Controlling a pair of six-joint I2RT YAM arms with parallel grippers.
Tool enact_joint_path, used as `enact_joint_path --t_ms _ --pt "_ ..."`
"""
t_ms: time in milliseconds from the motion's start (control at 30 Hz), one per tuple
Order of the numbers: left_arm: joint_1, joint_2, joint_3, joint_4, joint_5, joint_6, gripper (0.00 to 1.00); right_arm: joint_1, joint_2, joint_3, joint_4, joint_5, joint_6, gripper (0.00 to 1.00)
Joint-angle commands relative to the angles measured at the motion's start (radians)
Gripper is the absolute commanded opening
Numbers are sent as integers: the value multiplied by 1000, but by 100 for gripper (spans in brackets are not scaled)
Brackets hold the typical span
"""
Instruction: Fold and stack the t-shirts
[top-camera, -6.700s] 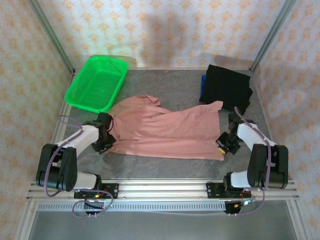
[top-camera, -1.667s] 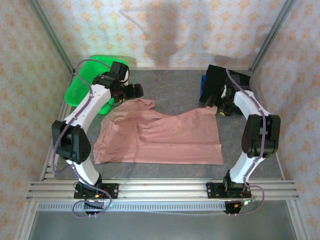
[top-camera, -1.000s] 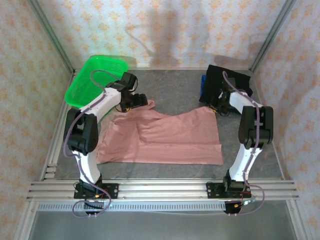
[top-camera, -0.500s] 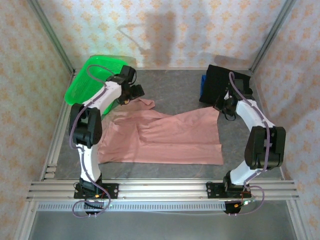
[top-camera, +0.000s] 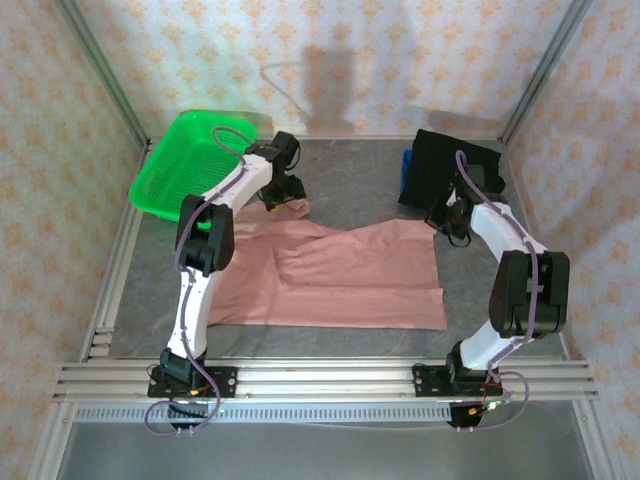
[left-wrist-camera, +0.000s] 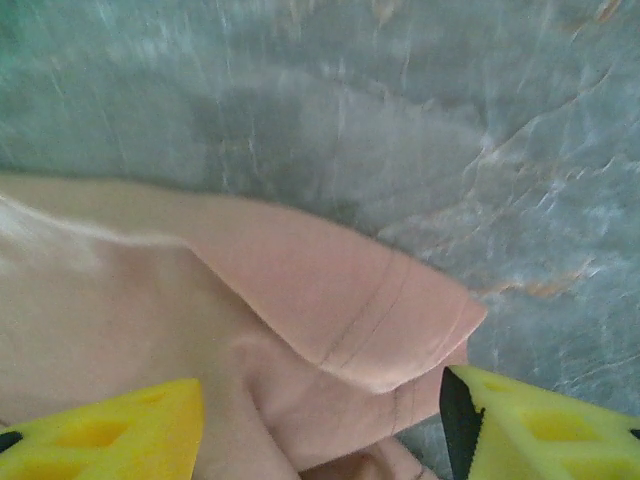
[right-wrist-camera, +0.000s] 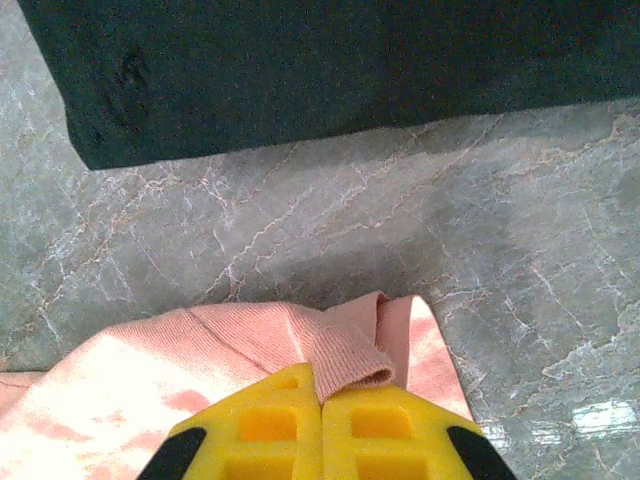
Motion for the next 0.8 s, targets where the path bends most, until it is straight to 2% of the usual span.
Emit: enact_joint_path --t_ms 0,400,600,767 --pt "2 -20 -41 46 54 -116 62 -6 -20 -18 -25 -4 -1 0" --pt "-4 3 -77 173 118 -262 58 -5 -24 -41 -22 -11 3 0" --pt "1 -39 -64 122 116 -254 56 -5 -26 -37 -29 -15 -1 0" --pt "4 -93 -42 37 31 -235 56 -5 -24 -31 -33 -23 -3 0"
